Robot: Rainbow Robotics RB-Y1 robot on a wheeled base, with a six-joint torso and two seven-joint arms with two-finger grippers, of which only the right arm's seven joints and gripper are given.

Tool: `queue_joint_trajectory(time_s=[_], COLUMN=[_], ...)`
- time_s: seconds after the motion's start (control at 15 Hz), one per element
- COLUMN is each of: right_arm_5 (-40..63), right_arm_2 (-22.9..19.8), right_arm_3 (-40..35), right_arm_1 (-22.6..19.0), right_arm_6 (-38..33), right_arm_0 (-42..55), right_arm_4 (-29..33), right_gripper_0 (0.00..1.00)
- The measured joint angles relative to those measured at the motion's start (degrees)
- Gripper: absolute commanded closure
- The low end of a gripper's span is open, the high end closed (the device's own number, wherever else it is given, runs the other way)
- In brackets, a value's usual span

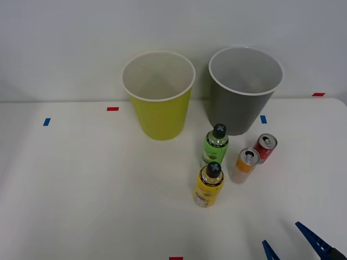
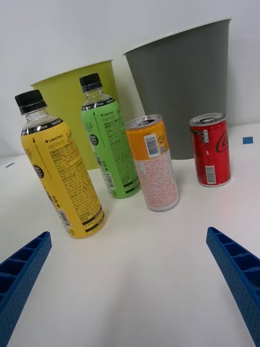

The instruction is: Put cans in the gray bin, plastic bottles in the light green bin

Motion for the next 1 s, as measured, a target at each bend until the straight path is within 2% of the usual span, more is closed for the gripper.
queue_joint_trajectory(time_s=[0.2, 0.33, 0.6, 0.87, 1.0], right_arm_5=[0.29, -2.43, -4.02, -3.62, -2.07], right_arm_2=[0.49, 1.09, 1.63, 5.79, 9.25], right_arm_3=[1.56, 2.80, 2.98, 2.99, 2.99], right_arm_1=[0.50, 0.57, -0.93, -3.70, -5.50], right_arm_6=[0.07, 0.77, 2.95, 9.02, 13.34], right_arm_0=[-0.36, -0.43, -1.68, -4.37, -5.65], right_arm_4=[-0.27, -3.47, -4.78, -5.45, -9.03], right_gripper_0=[0.00, 0.00, 0.00, 0.00, 0.00])
